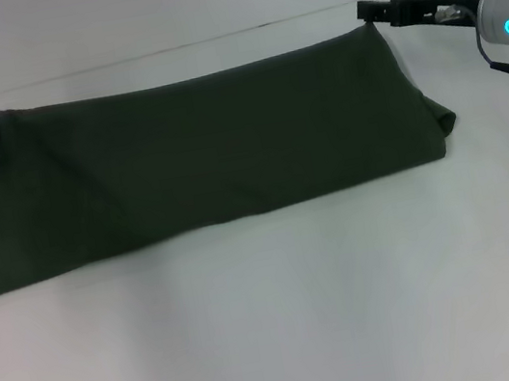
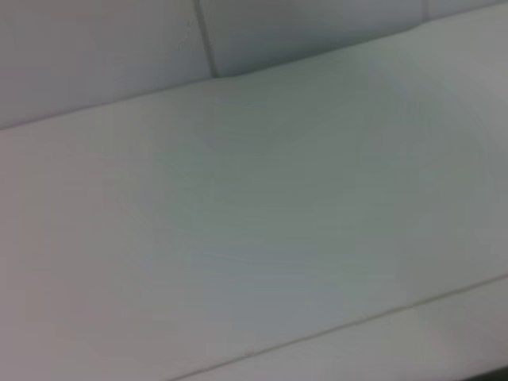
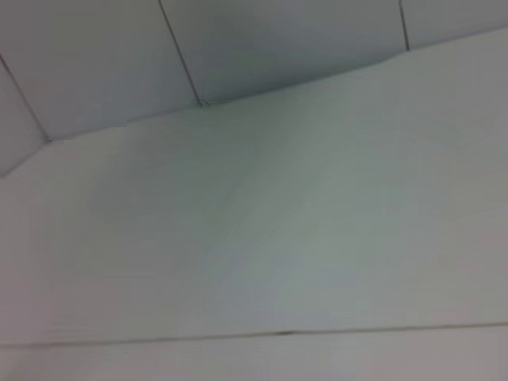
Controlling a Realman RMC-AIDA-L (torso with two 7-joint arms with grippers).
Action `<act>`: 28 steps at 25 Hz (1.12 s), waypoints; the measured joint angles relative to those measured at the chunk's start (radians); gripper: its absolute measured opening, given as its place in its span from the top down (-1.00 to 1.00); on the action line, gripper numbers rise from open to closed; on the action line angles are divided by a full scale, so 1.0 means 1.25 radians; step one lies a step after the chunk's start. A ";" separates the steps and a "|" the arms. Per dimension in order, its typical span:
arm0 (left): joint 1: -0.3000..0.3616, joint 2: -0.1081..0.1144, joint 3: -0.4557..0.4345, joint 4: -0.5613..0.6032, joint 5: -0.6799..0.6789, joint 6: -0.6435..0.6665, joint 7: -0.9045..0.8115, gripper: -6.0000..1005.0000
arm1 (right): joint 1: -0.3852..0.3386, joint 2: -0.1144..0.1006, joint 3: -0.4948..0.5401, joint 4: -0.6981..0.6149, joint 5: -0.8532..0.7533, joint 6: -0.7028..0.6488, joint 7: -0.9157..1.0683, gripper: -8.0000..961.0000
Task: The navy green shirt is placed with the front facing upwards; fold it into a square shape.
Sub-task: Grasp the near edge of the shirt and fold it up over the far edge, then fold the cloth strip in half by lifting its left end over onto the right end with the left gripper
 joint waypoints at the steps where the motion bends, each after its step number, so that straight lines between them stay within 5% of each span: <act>1: 0.004 -0.001 -0.001 0.002 -0.009 -0.016 -0.003 -0.32 | -0.002 0.000 0.000 0.000 0.006 0.000 -0.004 -0.14; 9: 0.088 -0.001 0.011 0.111 -0.133 0.038 -0.009 -0.62 | -0.019 0.000 0.000 -0.003 0.054 -0.023 -0.027 -0.36; 17: 0.209 -0.001 0.003 0.276 -0.146 0.417 -0.011 -0.72 | -0.062 -0.012 0.005 -0.024 0.103 -0.147 -0.047 -0.36; 28: 0.277 0.002 -0.066 0.339 -0.079 0.620 -0.019 -0.71 | -0.177 -0.029 0.008 -0.096 0.138 -0.417 -0.034 -0.37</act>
